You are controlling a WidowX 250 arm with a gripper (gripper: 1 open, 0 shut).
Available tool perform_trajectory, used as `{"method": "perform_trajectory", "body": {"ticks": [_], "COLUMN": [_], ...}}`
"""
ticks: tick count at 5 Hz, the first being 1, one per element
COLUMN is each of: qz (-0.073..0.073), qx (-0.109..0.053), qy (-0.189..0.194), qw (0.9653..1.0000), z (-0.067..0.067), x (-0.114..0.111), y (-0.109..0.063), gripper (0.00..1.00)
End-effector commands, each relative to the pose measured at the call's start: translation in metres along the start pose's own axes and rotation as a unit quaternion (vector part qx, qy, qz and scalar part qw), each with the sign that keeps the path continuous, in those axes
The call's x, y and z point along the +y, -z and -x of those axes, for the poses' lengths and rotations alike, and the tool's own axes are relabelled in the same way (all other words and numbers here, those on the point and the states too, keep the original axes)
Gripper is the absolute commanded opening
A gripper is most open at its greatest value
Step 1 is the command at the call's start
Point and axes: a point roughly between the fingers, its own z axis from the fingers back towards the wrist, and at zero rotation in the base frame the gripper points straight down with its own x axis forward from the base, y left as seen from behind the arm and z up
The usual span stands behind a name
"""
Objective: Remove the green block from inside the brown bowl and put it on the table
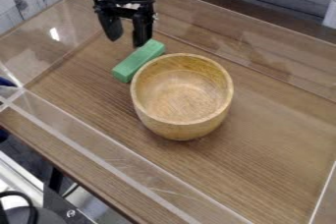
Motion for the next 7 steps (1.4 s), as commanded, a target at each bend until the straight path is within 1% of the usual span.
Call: {"method": "perform_trajectory", "body": {"ticks": [1, 4, 7], "qz": [-0.014, -0.016, -0.018], "qx": [-0.028, -0.031, -0.028], "qy": [0.008, 0.019, 0.024], "qw": [0.9995, 0.9992, 0.9992], "z": [-0.013, -0.023, -0.029], "x": [0.000, -0.005, -0.008], "y": [-0.013, -0.009, -0.001], "gripper": [1.00, 1.00, 1.00]}}
